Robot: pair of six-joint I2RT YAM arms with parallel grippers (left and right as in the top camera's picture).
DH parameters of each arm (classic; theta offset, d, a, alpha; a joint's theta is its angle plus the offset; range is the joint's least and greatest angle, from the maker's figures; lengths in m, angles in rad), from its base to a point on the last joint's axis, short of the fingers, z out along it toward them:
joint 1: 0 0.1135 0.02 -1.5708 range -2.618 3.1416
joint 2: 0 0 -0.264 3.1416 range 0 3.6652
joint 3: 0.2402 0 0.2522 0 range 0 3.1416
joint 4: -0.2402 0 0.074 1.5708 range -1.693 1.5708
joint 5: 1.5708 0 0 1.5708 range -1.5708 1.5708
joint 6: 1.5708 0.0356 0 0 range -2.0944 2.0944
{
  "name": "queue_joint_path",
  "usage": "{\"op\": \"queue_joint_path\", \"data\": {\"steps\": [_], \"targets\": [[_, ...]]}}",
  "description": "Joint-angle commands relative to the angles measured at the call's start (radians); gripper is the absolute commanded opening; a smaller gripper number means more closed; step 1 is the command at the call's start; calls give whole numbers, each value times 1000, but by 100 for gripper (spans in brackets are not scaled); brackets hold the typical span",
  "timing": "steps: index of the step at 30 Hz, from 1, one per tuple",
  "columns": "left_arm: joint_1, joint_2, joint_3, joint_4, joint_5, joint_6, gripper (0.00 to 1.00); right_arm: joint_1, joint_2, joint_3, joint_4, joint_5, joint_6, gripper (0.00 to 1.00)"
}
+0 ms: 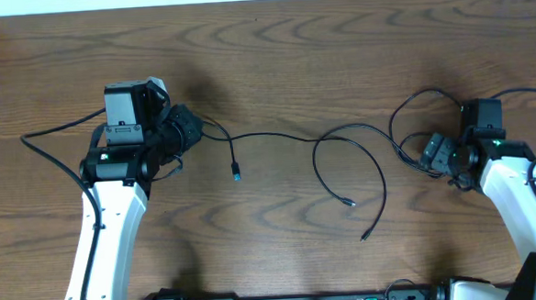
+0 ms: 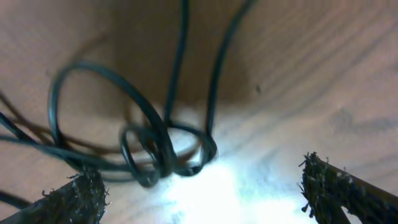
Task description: Untangle cables
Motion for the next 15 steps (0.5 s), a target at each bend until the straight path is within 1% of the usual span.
{"op": "queue_joint_path", "data": {"steps": [1,4,6,8,10,12,13,14,15], "targets": [[-2,3,5,-4,16,18,8,-6,35,-45,55,-16,-7,98],[-2,3,5,-14,16,18,8,-6,70,-85,137,-41,-7,97],[-2,3,5,-18,16,18,8,-6,89,-94,166,-62,-7,92],[-2,3,5,-21,16,18,8,-6,95,-94,177,-89,-7,83],[-2,3,5,-21,16,18,8,-6,95,-93,185,-116,-13,70],[-2,3,5,-21,16,18,8,-6,95,-93,193,-142,-29,47],[-2,3,5,-21,16,18,8,-6,95,-93,196,-152,-35,38],[-2,3,5,-21,16,18,8,-6,95,-93,199,-160,-44,24],[-2,3,5,-21,16,18,8,-6,93,-92,203,-161,-49,13]]}}
